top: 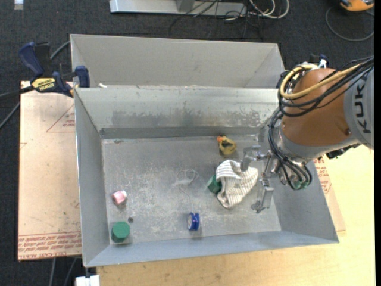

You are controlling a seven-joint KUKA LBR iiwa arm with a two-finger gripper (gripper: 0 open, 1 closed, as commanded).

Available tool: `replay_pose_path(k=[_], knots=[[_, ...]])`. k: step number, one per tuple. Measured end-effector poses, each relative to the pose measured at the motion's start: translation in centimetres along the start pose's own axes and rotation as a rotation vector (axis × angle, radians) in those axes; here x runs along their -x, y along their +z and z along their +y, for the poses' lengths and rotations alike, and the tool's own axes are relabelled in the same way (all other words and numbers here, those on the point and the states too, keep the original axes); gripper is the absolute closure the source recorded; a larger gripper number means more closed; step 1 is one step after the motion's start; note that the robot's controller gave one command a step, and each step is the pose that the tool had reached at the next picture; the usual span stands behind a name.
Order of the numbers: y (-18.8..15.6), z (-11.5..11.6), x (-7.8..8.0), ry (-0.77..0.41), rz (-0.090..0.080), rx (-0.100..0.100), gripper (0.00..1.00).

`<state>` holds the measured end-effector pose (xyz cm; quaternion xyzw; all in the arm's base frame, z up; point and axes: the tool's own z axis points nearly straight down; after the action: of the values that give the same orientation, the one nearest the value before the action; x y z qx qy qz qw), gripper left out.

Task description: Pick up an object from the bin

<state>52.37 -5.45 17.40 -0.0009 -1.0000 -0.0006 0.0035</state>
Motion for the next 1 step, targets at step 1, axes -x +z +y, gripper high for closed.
replay_pose_path(k=[1], knots=[[-0.44,0.04,0.17,-0.002,-0.008,-0.001,0.0]])
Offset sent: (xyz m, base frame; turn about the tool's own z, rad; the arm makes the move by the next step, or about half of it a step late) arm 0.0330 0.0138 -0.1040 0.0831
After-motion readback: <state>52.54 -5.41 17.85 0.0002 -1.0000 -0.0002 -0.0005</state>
